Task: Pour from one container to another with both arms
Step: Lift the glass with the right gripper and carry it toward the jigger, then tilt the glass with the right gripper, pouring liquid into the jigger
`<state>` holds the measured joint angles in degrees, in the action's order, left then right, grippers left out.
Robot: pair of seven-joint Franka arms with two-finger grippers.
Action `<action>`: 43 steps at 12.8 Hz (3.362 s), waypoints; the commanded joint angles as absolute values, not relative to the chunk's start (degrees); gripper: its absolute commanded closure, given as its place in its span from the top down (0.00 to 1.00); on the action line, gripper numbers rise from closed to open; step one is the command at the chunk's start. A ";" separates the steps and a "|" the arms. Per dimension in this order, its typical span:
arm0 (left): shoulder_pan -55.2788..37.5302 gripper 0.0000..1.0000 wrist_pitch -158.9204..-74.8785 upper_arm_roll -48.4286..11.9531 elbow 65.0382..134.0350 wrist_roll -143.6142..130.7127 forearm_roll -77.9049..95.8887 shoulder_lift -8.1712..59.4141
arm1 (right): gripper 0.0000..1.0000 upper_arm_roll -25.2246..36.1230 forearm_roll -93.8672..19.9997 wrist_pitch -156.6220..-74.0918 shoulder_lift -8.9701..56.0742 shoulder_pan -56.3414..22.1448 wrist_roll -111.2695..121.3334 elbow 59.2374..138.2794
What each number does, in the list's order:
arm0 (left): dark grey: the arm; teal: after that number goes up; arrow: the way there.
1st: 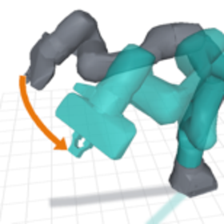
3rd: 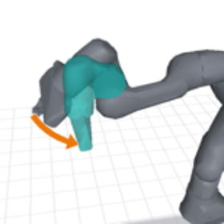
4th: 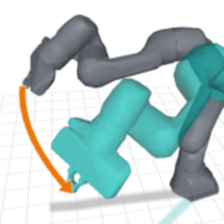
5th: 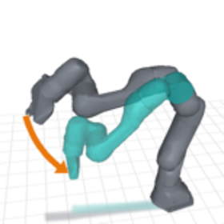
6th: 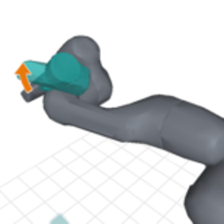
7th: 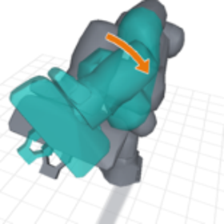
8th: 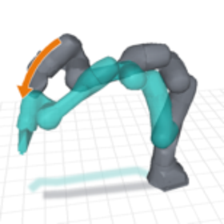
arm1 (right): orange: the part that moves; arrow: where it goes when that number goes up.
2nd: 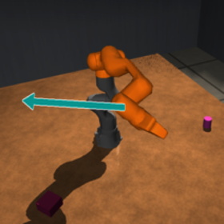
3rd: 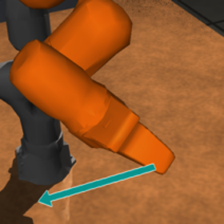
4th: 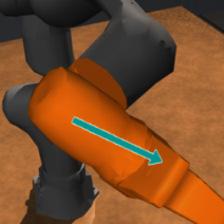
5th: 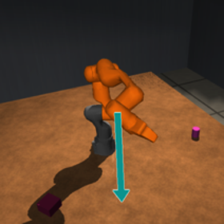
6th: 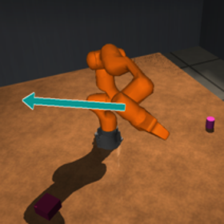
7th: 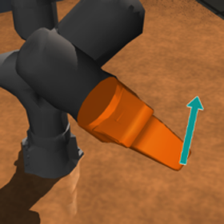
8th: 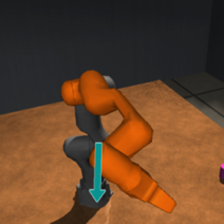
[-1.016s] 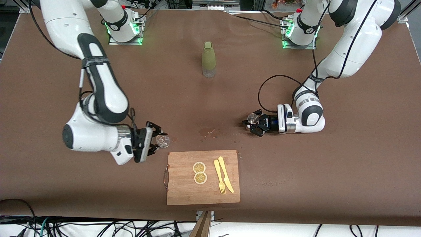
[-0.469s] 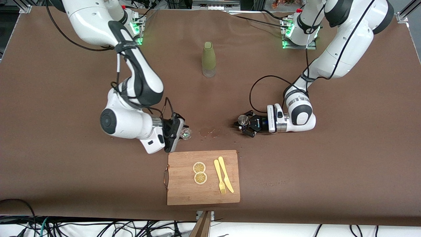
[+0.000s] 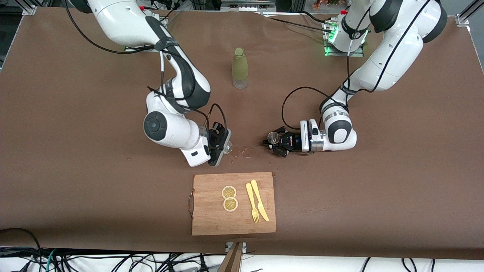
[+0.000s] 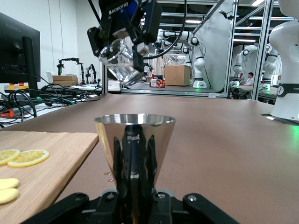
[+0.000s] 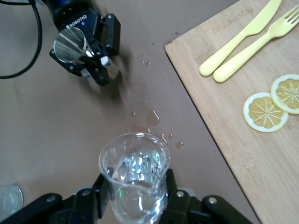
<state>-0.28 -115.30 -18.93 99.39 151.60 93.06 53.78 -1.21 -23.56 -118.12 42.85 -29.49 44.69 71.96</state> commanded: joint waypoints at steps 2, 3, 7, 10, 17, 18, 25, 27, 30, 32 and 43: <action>-1.76 0.00 -117.67 -20.48 96.68 151.61 95.71 56.07 | 0.25 -0.79 -21.10 -120.32 40.87 -31.72 42.54 74.53; -1.93 0.00 -118.56 -20.65 96.51 151.61 95.80 56.07 | 0.25 -0.79 -20.75 -120.50 40.87 -32.69 41.15 74.79; -2.29 0.00 -119.87 -20.65 95.45 151.61 96.41 56.95 | 0.25 -0.70 -16.88 -121.46 42.18 -35.06 38.24 74.18; -2.99 0.00 -120.41 -20.74 94.75 151.70 97.29 57.74 | 0.26 -0.70 -16.70 -121.73 42.80 -35.94 37.27 73.65; -4.48 0.00 -124.08 -22.67 92.81 151.61 99.23 59.94 | 0.25 6.94 -16.44 -122.96 46.05 -43.86 35.42 69.35; -4.48 0.00 -125.58 -22.85 92.73 151.61 99.32 59.51 | 0.25 7.03 -16.44 -122.96 46.14 -43.94 35.42 69.08; -4.39 0.00 -127.09 -23.64 92.72 149.50 98.61 58.54 | 0.25 7.12 -11.70 -122.61 46.14 -44.82 35.33 69.17; -4.39 0.00 -127.00 -23.64 92.81 149.07 98.61 58.45 | 0.26 7.12 -10.55 -122.61 46.14 -45.35 35.33 69.26; -4.39 0.00 -126.91 -23.64 92.99 147.49 98.53 58.10 | 0.26 7.12 -8.45 -122.78 46.40 -45.70 35.33 69.17; -4.39 0.00 -126.83 -23.64 93.08 147.31 98.53 58.10 | 0.26 7.12 -7.83 -122.96 46.76 -46.05 35.33 69.17; -4.39 0.00 -126.65 -24.35 92.99 147.30 98.53 58.10 | 0.26 7.12 -0.62 -122.87 47.02 -47.46 35.51 69.08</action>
<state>-3.76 -125.84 -24.16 93.75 147.72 97.25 58.28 6.35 -2.18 -123.17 46.20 -46.38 36.32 70.71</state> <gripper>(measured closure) 0.916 0.507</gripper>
